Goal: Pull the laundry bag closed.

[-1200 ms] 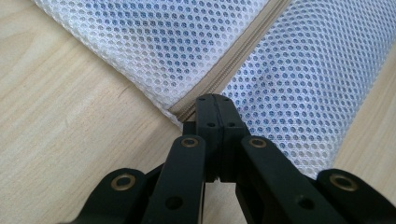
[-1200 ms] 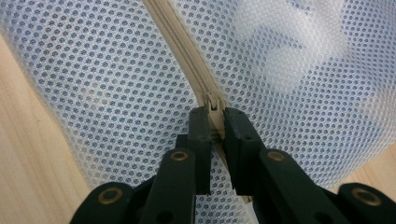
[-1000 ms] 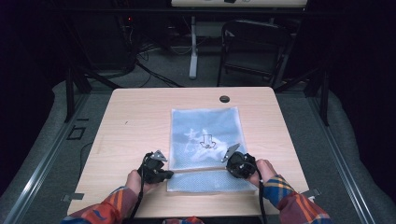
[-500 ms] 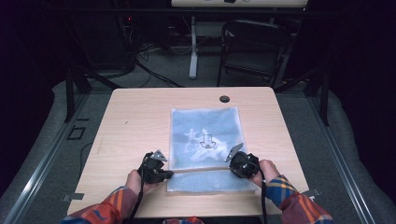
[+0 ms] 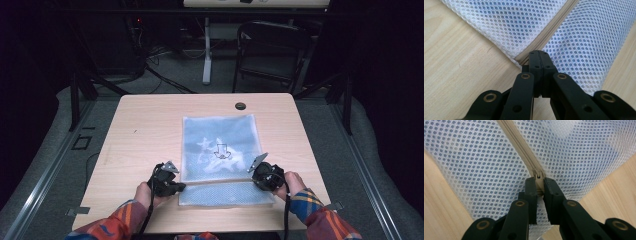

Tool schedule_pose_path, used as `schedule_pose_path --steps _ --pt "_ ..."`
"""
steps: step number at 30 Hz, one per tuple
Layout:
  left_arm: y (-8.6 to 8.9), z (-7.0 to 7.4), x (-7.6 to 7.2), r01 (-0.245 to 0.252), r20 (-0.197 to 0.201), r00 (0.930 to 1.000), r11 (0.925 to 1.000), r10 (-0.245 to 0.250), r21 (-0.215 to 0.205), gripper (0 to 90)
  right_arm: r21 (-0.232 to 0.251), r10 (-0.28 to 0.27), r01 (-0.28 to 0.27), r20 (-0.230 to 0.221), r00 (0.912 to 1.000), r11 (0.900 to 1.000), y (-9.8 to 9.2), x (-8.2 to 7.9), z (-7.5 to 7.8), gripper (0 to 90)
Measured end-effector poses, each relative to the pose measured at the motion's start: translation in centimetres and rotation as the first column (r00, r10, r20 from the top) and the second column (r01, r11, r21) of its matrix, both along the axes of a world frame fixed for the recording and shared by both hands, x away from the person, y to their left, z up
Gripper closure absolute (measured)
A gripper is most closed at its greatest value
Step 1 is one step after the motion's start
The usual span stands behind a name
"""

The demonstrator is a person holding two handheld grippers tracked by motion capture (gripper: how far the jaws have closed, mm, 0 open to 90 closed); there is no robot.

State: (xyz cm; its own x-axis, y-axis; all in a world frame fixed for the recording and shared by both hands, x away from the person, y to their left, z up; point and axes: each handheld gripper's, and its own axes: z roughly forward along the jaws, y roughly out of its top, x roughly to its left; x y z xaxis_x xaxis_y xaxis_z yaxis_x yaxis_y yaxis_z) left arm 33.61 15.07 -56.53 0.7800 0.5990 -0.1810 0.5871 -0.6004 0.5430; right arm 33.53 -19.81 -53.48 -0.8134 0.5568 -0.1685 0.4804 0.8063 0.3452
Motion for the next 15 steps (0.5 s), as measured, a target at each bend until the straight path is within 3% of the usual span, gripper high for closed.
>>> schedule_pose_path --steps 15 --pt "0.0 0.0 0.0 0.003 0.0 1.0 1.0 -0.003 0.002 90.0 -0.015 -0.049 0.049 -0.003 0.9988 0.999 -1.5 0.1 -0.1 81.8"
